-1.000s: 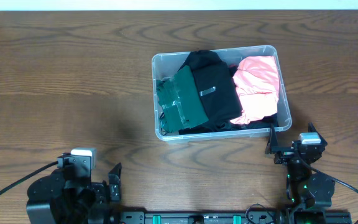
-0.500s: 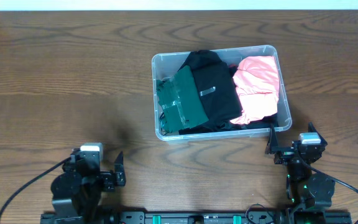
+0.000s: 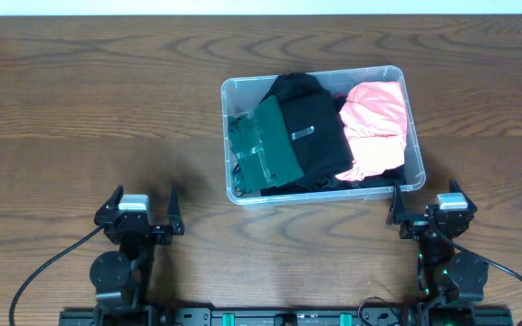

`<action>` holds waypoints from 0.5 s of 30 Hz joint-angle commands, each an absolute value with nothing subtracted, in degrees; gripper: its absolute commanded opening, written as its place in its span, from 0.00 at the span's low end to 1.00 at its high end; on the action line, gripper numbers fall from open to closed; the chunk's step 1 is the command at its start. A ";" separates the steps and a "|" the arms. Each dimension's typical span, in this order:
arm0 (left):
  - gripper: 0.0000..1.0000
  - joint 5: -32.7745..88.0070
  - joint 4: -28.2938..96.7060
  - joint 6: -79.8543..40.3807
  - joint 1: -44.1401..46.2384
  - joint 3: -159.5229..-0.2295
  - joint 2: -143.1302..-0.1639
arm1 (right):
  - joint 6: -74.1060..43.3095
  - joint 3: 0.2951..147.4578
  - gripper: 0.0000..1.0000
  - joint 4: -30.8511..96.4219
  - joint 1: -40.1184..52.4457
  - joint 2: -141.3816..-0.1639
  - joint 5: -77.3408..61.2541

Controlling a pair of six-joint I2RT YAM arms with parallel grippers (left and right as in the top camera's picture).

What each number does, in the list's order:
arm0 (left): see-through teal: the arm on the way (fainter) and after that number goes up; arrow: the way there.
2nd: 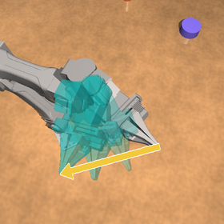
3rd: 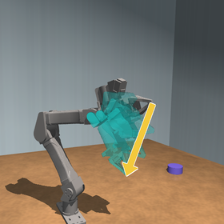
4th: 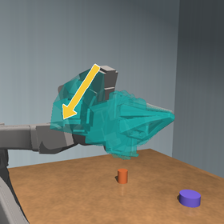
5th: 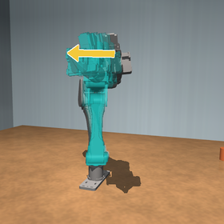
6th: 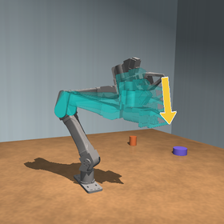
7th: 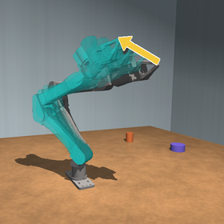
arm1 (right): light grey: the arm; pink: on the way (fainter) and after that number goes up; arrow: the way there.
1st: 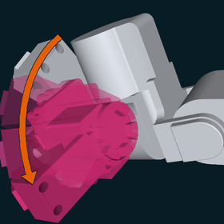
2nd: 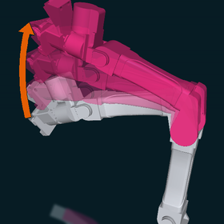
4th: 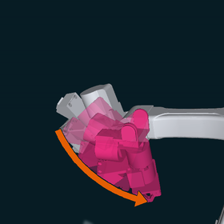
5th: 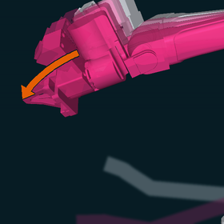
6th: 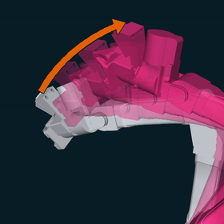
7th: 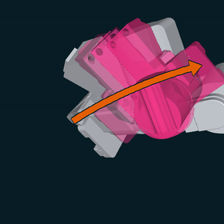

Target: Pack container

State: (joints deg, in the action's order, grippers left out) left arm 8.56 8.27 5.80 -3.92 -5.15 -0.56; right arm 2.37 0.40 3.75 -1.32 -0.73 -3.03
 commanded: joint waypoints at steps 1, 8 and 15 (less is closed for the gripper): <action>0.98 7.88 2.98 5.30 -4.16 -0.14 -0.08 | 3.05 0.32 0.99 3.97 -0.73 -0.49 -3.27; 0.98 7.88 3.14 5.30 -4.16 -0.23 -0.10 | 3.05 0.32 0.99 3.97 -0.73 -0.49 -3.27; 0.98 7.88 3.14 5.30 -4.16 -0.23 -0.16 | 3.05 0.32 0.99 3.97 -0.73 -0.49 -3.27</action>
State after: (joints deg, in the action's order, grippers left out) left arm 8.14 2.35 5.80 -3.99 -1.83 -0.58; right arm 2.37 0.40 3.75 -1.32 -0.73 -3.03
